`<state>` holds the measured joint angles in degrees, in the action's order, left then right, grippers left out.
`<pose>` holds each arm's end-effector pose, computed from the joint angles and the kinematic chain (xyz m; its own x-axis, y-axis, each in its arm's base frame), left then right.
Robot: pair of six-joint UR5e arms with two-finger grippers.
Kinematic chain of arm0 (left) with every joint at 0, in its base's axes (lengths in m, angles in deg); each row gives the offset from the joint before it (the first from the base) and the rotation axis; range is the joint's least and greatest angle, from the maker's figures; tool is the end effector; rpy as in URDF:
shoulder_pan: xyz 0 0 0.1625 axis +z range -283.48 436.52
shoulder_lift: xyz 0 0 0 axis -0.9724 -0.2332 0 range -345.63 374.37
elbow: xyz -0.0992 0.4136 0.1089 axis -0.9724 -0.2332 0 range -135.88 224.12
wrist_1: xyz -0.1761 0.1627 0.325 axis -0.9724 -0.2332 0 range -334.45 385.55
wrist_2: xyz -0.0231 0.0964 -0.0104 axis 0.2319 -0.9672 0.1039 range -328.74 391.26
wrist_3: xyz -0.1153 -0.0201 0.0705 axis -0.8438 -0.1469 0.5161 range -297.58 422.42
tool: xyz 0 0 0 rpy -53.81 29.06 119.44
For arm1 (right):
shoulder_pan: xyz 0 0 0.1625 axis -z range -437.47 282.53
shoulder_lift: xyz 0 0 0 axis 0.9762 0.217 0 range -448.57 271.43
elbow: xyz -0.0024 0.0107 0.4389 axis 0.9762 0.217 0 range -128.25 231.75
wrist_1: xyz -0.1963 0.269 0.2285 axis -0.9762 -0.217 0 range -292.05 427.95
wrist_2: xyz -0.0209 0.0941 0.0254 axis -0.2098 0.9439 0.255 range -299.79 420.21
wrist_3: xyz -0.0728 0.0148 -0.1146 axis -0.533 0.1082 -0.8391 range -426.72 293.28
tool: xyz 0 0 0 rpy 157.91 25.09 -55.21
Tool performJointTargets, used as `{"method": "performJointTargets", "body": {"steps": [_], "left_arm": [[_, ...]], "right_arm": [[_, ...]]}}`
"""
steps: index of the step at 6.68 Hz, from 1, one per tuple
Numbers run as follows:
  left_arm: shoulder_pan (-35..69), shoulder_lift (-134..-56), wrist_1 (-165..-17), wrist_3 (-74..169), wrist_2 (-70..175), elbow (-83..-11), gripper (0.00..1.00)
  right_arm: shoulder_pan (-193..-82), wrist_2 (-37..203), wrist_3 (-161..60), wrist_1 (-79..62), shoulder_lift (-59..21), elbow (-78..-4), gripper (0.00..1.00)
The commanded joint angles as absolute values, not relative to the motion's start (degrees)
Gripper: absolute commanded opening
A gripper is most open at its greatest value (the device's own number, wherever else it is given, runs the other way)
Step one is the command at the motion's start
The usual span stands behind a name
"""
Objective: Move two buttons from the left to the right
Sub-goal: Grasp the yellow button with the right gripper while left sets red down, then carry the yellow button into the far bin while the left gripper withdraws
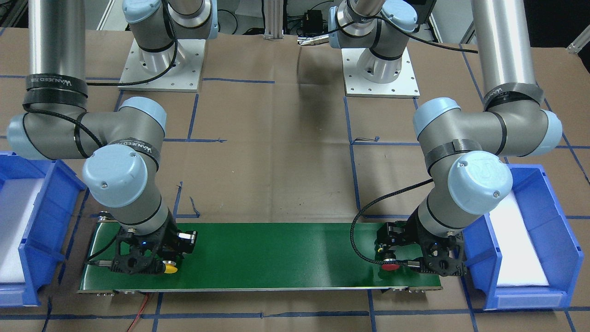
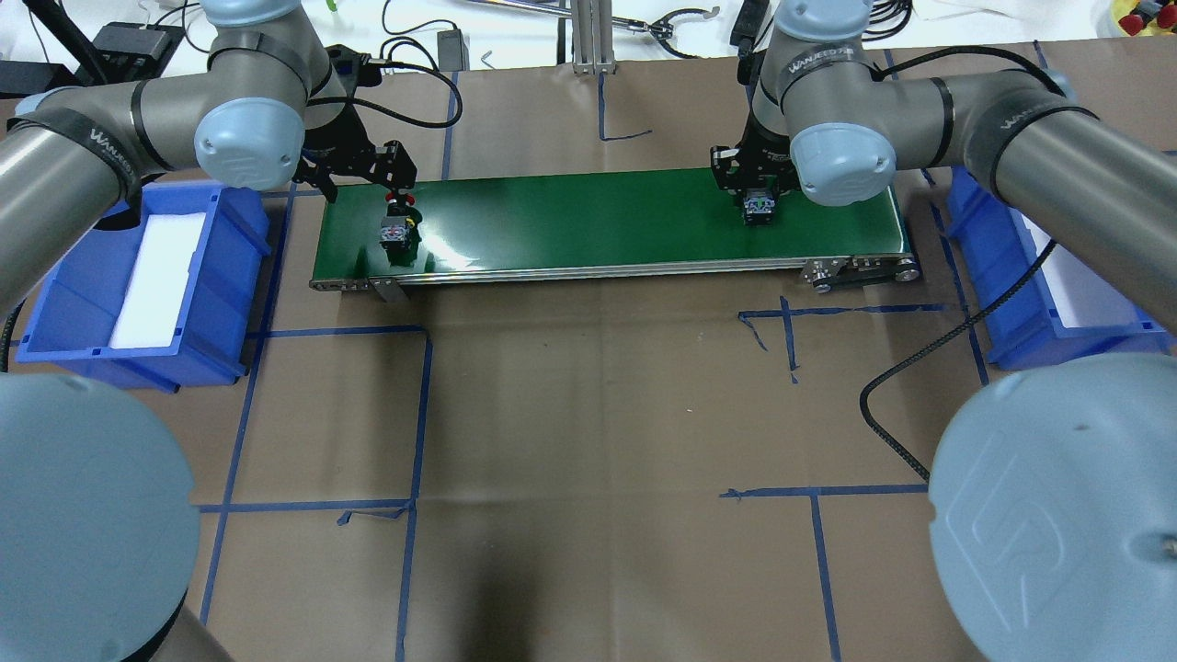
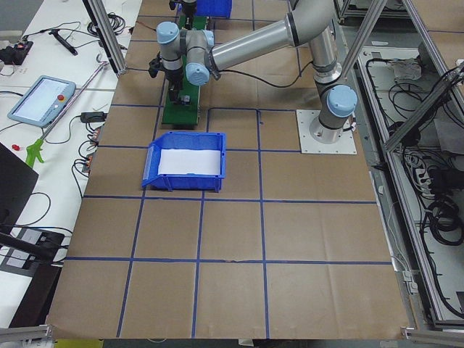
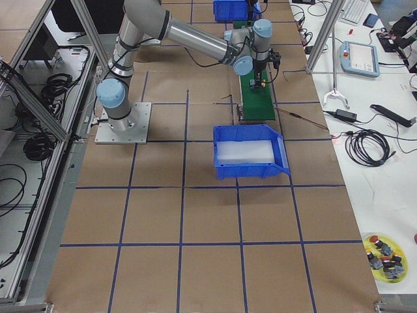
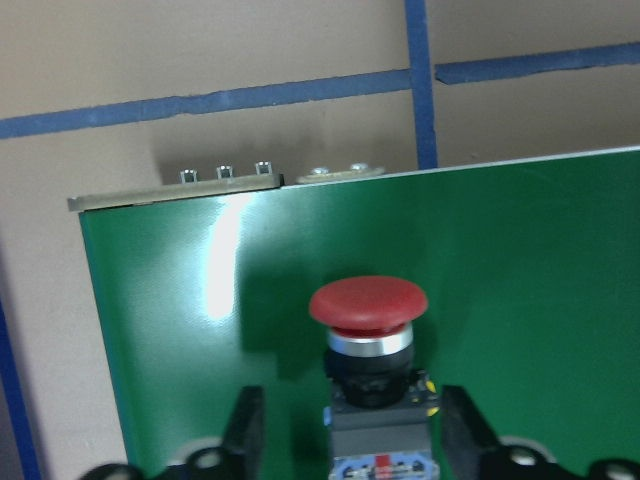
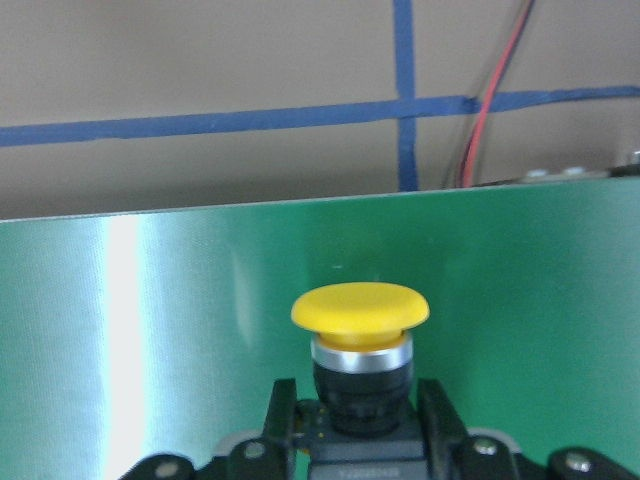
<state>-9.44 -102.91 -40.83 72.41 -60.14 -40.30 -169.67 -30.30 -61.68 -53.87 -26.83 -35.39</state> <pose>-0.0831 -0.6671 0.2787 -0.9943 0.1027 -0.0299 0.1035 0.9942 -0.0288 0.1576 -0.6611 0.2611 -0.9988 0.0500 -0.0010 0.0498 0.9924 -0.1121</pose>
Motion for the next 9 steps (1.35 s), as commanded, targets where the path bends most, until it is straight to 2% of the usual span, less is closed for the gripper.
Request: {"method": "performJointTargets", "body": {"steps": [1,4,6,7,9], "left_arm": [[-9.35,-98.07,-46.67,72.35,-60.41,-39.64,1.0],[-9.97,-84.99,-58.42,72.26,-59.62,-41.57,1.0],[-10.06,-77.69,-65.03,68.43,-59.7,-42.45,1.0],[-10.23,-75.13,-65.24,67.0,-59.44,-45.07,1.0],[-10.23,-71.25,-64.54,67.86,-59.35,-50.7,1.0]], "right_arm": [[-164.25,-31.55,-72.2,-48.26,-20.93,-33.68,0.01],[-147.67,-30.85,-93.63,-47.89,-15.11,-33.94,0.02],[-135.98,-27.8,-102.28,-47.98,-15.7,-34.12,0.03],[-133.48,-26.21,-105.27,-48.41,-15.97,-35.07,0.03],[-133.28,-26.19,-107.32,-53.21,-15.8,-43.21,0.01]]}}
